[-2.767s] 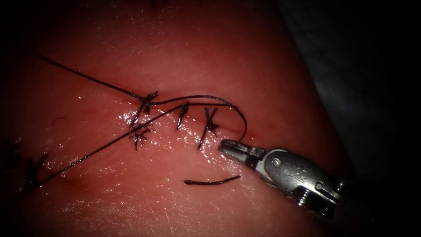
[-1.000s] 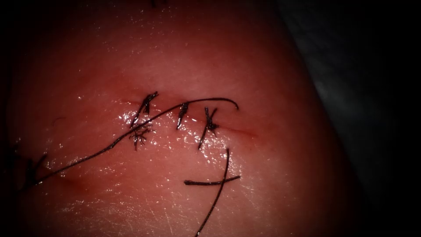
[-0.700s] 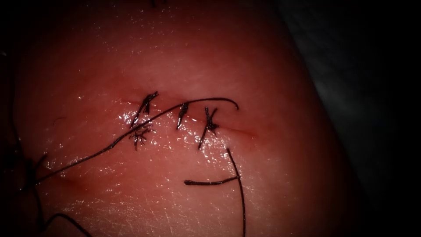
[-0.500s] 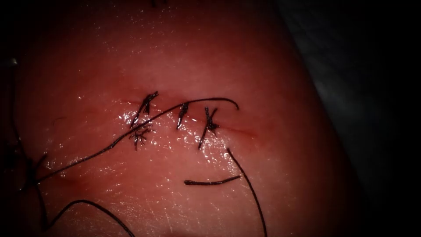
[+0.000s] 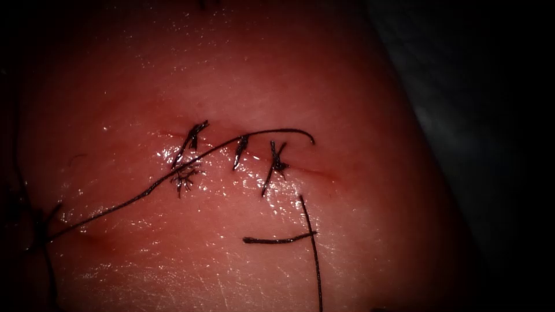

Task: Wound Closure
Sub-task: Pull the string through the cut with the right gripper

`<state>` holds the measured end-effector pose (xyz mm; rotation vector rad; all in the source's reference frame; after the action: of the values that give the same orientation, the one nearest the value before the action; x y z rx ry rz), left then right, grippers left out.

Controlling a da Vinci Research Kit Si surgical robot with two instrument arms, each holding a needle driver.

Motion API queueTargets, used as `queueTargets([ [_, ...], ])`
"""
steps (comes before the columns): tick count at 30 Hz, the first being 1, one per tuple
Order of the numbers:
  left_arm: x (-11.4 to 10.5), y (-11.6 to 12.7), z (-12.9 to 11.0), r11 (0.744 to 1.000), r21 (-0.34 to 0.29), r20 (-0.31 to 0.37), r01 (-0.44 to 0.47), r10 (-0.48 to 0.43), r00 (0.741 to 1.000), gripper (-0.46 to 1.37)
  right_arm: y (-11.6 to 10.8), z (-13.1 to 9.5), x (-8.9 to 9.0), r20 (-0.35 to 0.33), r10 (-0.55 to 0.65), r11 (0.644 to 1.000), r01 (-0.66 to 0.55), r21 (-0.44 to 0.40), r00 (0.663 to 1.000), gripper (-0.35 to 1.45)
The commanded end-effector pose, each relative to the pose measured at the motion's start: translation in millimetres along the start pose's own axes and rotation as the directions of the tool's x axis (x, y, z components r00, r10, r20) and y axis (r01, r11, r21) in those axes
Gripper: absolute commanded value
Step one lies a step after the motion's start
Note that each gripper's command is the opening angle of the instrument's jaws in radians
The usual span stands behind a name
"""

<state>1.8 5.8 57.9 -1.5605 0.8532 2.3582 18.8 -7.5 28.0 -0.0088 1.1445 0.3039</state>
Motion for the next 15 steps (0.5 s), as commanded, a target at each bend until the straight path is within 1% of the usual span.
queueTargets([
  [1,0.1,0.3,0.2,1.0,-0.003,0.001,-0.001,0.001,1.0,-0.35,0.8,-0.3,-0.5,0.008,-0.005,1.0,0.005,-0.002,1.0,1.19],
  [2,0.3,0.7,0.4,1.0,0.001,0.001,-0.003,0.003,1.0,-0.35,1.5,-0.3,-1.0,0.013,-0.005,1.0,0.005,-0.008,1.0,1.19],
  [3,0.5,1.3,0.8,1.0,0.0,0.007,-0.007,0.007,1.0,-0.35,2.7,-0.2,-2.0,0.016,-0.013,1.0,0.013,-0.013,1.0,1.22],
  [4,0.6,1.5,0.9,1.0,0.0,0.005,-0.007,0.007,1.0,-0.35,2.9,-0.1,-2.3,0.017,-0.014,1.0,0.014,-0.015,1.0,1.23],
  [5,0.9,2.1,1.2,1.0,-0.007,0.005,-0.011,0.011,1.0,-0.35,3.9,0.3,-3.2,0.016,-0.018,1.0,0.018,-0.021,1.0,1.23],
  [7,1.3,2.8,1.6,1.0,-0.015,0.003,-0.015,0.015,1.0,-0.35,5.1,1.0,-4.6,0.011,-0.024,0.999,0.024,-0.035,1.0,1.22],
  [8,1.6,3.5,2.0,1.0,-0.019,0.002,-0.018,0.018,1.0,-0.35,6.1,1.8,-6.0,0.002,-0.032,0.998,0.032,-0.057,1.0,1.21],
  [9,1.8,3.7,2.1,1.0,-0.021,0.003,-0.019,0.02,1.0,-0.35,6.5,2.2,-6.6,-0.002,-0.035,0.997,0.035,-0.066,0.999,1.19],
  [11,2.3,4.5,2.5,0.999,-0.028,-0.004,-0.023,0.022,1.0,-0.35,7.7,3.8,-8.9,0.001,-0.051,0.995,0.051,-0.085,0.999,1.18],
  [14,2.7,4.8,2.6,0.999,-0.029,-0.01,-0.023,0.023,1.0,-0.35,8.7,5.5,-11.2,-0.004,-0.059,0.993,0.058,-0.098,0.998,1.17],
  [15,2.8,4.9,2.6,0.999,-0.03,-0.013,-0.023,0.023,1.0,-0.35,9.2,6.4,-12.3,-0.008,-0.056,0.993,0.055,-0.104,0.998,1.15],
])
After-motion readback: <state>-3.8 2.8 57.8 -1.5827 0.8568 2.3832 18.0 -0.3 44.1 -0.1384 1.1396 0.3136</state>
